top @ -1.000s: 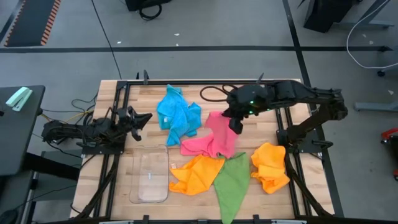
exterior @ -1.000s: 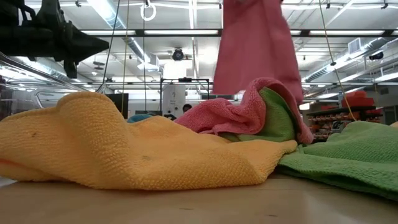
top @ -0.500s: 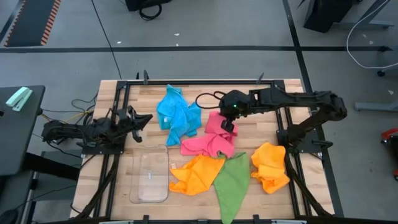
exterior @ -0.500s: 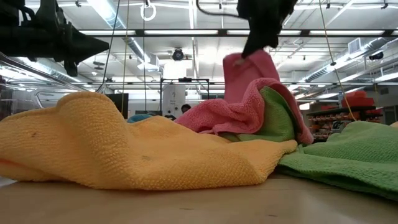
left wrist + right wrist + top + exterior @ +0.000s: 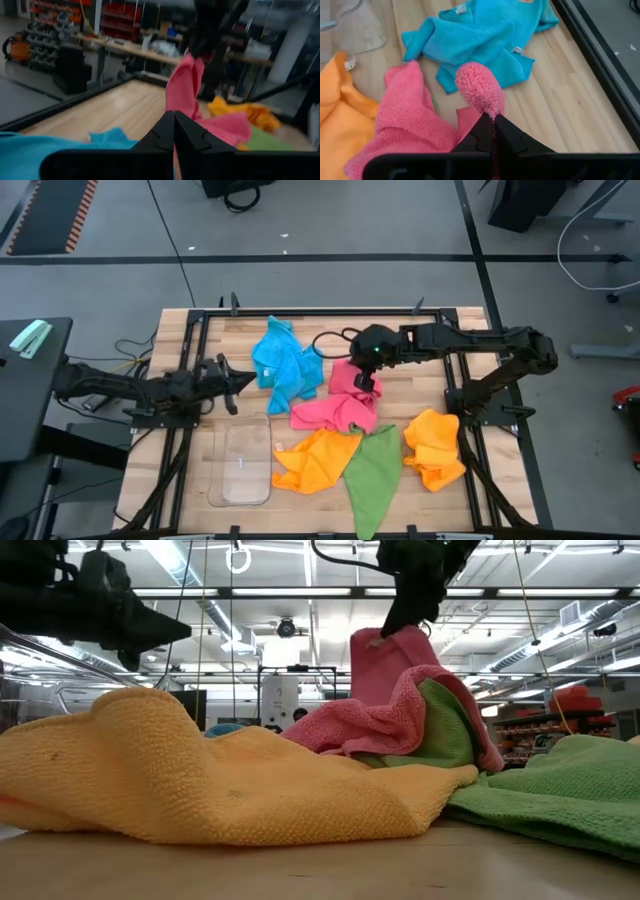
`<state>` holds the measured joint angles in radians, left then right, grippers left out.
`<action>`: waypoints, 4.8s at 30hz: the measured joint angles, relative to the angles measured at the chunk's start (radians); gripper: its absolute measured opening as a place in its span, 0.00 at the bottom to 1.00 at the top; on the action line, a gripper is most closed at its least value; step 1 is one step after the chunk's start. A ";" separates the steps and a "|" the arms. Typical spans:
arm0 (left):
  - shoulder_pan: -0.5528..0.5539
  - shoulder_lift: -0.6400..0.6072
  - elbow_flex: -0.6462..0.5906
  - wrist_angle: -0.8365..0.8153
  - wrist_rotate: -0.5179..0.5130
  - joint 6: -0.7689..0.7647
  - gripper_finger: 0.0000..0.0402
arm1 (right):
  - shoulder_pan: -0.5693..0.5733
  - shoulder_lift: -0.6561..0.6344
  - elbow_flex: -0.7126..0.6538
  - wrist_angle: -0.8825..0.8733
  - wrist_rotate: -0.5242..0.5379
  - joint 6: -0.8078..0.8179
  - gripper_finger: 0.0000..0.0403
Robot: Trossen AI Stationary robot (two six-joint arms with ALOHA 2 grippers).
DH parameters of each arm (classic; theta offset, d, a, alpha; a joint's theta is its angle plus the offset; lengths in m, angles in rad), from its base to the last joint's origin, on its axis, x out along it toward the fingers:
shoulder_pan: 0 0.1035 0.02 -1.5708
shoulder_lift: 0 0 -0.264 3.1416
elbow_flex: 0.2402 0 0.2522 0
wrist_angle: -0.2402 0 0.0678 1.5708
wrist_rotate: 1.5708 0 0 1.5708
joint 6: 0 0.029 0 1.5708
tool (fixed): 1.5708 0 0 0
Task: Fold microfiber towels
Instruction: Fold the top pink microfiber cloth
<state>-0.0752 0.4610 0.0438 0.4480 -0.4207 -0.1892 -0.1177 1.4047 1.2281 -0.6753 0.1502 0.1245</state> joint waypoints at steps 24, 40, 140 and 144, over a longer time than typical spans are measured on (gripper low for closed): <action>0.163 0.738 0.402 0.006 0.270 0.073 0.23 | 0.021 -0.004 0.158 -0.055 -0.010 -0.055 0.02; 0.231 1.097 0.641 -0.034 0.348 0.131 0.44 | 0.095 -0.014 0.157 -0.035 -0.028 -0.028 0.02; 0.306 1.209 1.304 -0.765 0.081 0.493 0.03 | 0.024 -0.024 0.021 -0.348 0.230 -0.077 0.02; 0.322 1.277 1.301 -0.729 0.081 0.495 0.03 | -0.020 -0.023 -0.057 -0.290 0.245 -0.106 0.02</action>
<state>0.2469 1.7381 1.3452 -0.2811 -0.3401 0.3063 -0.1379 1.3815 1.1712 -0.9657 0.3955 0.0186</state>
